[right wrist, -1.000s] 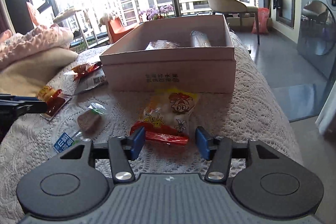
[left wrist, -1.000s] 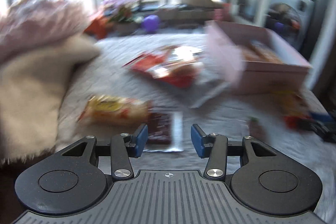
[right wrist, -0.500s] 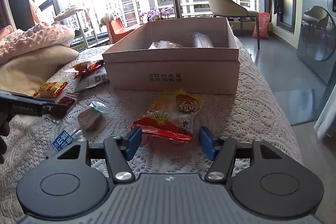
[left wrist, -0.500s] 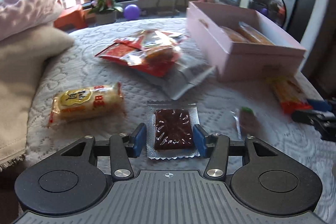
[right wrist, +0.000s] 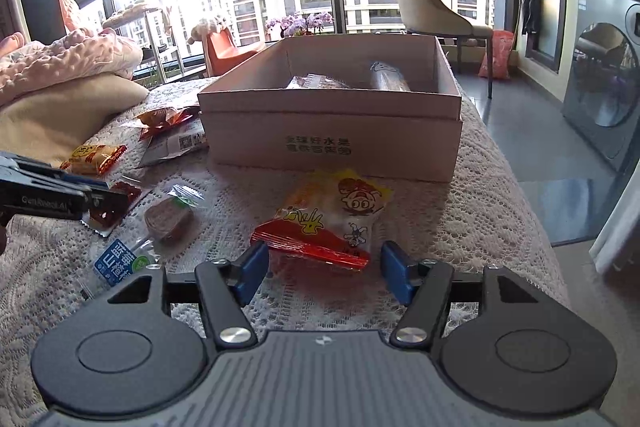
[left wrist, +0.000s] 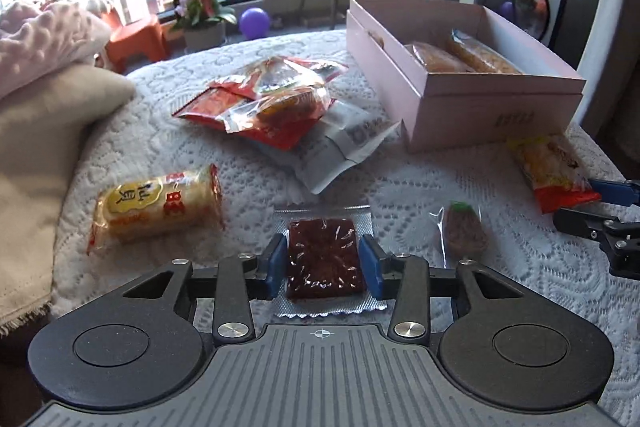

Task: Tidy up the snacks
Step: 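Grasp the yellow cartoon snack packet with the right gripper while the left grasps the brown jelly square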

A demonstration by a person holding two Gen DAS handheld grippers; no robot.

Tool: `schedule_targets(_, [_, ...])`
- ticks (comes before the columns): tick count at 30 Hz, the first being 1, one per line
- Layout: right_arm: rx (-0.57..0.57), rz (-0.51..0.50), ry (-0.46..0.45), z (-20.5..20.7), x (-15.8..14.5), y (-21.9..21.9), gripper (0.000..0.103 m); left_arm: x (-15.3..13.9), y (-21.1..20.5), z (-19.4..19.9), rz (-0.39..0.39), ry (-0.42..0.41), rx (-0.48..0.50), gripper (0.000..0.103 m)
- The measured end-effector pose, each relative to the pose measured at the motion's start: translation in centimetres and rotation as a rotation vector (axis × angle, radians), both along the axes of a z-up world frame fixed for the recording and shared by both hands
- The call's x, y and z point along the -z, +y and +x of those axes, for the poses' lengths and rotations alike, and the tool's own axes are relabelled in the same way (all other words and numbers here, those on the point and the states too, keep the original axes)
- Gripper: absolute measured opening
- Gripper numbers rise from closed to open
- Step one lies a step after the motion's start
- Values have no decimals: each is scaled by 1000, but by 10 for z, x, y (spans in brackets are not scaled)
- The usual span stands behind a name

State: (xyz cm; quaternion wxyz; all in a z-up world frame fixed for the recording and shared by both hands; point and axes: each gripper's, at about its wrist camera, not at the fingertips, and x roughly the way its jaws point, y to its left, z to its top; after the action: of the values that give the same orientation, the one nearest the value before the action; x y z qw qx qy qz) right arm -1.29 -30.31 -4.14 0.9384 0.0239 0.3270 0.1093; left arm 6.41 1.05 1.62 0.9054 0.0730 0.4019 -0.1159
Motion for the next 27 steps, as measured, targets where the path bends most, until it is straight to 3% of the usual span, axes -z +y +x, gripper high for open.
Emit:
schedule_targets(5, [-13,-7,4,2,0,2,68,0,4,2,-31,11,-3,46])
schedule_targets(10, [-76,-14,52,7,-2,4,84,4,-1,-6,-27,-32,0,46])
schedule_targets(15, [-117,-81,110,9,-8,11,83,3,1,-14,-43,-23,22,47])
schedule_targets(19, [-34,-63,81,8,-21,6,83,2,9,-9,-92,11,11,47])
schedule_targets(22, [34,-45,76,21,-26,5,83,0,7,-10,-82,22,13,47])
schedule_targets(27, [60,16,197,63,-17,13,83,1,4,-14,-59,2,26,47])
